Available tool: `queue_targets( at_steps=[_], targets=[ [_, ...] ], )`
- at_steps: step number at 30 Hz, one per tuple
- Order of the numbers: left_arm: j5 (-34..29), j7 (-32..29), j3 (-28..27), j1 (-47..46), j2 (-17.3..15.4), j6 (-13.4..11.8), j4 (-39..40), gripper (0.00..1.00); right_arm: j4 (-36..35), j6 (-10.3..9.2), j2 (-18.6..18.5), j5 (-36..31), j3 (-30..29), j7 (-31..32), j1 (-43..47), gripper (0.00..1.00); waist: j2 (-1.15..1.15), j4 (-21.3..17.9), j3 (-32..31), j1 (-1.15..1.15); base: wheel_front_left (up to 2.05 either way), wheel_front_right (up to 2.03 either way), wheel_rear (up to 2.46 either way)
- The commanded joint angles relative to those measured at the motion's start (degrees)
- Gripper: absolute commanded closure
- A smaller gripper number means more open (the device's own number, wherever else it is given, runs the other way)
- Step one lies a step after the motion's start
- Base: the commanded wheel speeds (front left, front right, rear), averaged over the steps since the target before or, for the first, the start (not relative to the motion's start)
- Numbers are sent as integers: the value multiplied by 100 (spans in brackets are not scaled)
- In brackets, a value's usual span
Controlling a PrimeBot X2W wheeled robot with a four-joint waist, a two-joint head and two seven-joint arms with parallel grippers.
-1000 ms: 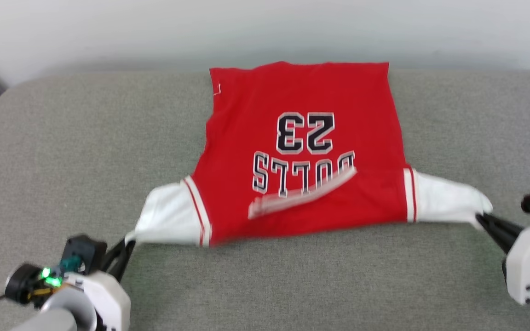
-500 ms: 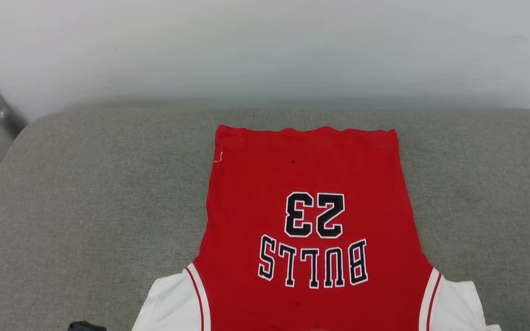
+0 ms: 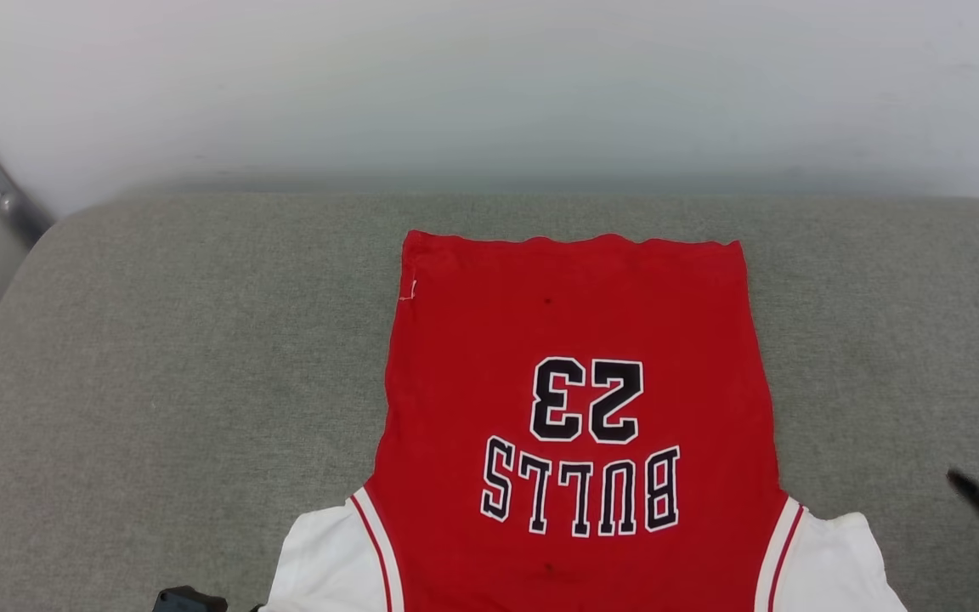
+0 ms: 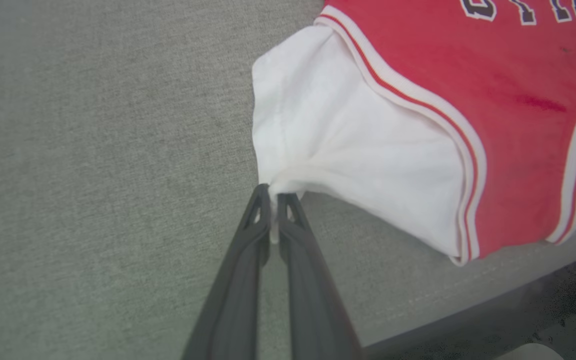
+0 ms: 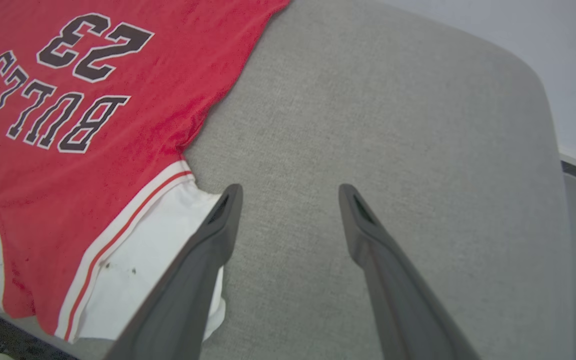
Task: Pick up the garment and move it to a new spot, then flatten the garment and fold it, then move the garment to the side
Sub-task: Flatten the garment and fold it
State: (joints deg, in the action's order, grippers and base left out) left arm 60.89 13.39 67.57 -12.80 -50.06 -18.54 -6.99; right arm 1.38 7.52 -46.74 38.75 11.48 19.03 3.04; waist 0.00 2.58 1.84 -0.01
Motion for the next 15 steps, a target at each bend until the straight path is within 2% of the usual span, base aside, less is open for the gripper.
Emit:
queue_targets(
  at_steps=[1,5,7,11,15],
  targets=[
    [-41,45,-37,-70,-3,-30,20,100,-49,-7,-17,-20,-34,20,-110,0,0,36,35,1,0,0,0],
    [-214,35,-24,-218,17,-123,207,100,-369,-7,-413,88,-451,346,-860,0,0,226,218,1,0,0,0],
    [-328,7,3,-299,24,-171,303,100,-475,-7,-634,298,-502,708,-1257,0,0,347,356,1,0,0,0],
    [-538,-7,-9,-534,54,-262,504,100,-628,-7,-1118,862,-329,1813,-2249,0,0,578,794,1,0,0,0],
    [-746,-5,-49,-804,134,-326,658,100,-457,-7,-1268,1203,-49,3148,-3431,0,0,811,1321,1,0,0,0]
  ],
)
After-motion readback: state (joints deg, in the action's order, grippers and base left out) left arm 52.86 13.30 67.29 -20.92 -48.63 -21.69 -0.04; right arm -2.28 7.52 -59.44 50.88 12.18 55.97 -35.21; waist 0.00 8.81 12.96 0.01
